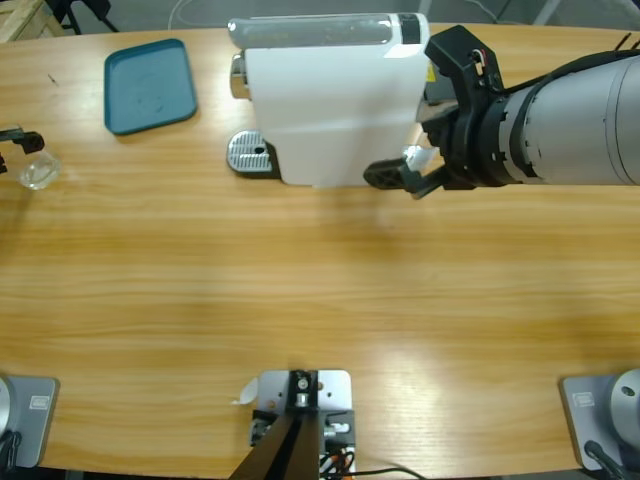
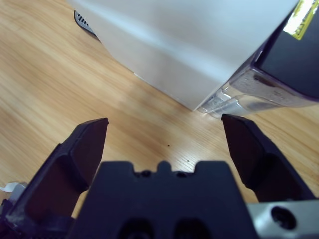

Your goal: Pour coffee

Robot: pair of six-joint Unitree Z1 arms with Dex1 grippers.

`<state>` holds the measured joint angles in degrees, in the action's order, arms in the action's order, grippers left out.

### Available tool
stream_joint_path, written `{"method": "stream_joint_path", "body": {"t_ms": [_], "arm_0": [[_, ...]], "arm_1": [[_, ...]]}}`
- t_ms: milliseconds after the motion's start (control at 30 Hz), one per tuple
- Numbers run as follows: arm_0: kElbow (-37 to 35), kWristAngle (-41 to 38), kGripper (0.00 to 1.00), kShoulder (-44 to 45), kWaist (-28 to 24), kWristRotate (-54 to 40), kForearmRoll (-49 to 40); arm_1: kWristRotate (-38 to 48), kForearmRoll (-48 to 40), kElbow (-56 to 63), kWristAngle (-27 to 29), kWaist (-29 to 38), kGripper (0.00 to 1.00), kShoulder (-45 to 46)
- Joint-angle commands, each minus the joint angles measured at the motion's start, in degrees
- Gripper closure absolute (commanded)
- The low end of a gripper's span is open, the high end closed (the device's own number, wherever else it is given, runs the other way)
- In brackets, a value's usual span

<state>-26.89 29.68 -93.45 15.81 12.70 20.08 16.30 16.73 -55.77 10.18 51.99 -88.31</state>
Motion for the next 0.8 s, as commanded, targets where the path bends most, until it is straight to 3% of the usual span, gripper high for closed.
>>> {"method": "stream_joint_path", "body": {"t_ms": [33,67,100,200,500,667,800], "arm_0": [[3.0,-0.6,0.401,-3.0,-0.7,-0.3,4.6],[3.4,-0.7,0.505,-3.0,-0.4,-0.5,5.2],[3.6,-1.0,0.546,-3.0,-0.2,-0.5,5.3],[4.4,-1.6,0.99,-3.0,0.5,-1.0,5.4],[6.5,-5.6,1.0,-0.2,0.7,-2.0,7.8],[4.1,-21.3,1.0,7.6,0.6,-15.2,6.3],[-1.7,-26.7,1.0,15.3,1.9,-26.0,-6.5]], "arm_1": [[0.9,0.8,-0.8,0.8,0.5,0.0,-3.7],[0.9,0.8,-0.9,0.8,0.5,0.0,-3.8],[0.9,0.8,-1.0,0.7,0.5,0.0,-3.8],[0.9,0.8,-0.9,0.8,0.5,0.0,-3.7],[0.1,2.3,-1.2,1.5,0.5,0.0,-3.2],[-1.2,2.7,-1.0,2.9,0.6,0.0,2.0],[-1.2,2.8,-0.7,3.5,0.5,0.0,5.1]]}}
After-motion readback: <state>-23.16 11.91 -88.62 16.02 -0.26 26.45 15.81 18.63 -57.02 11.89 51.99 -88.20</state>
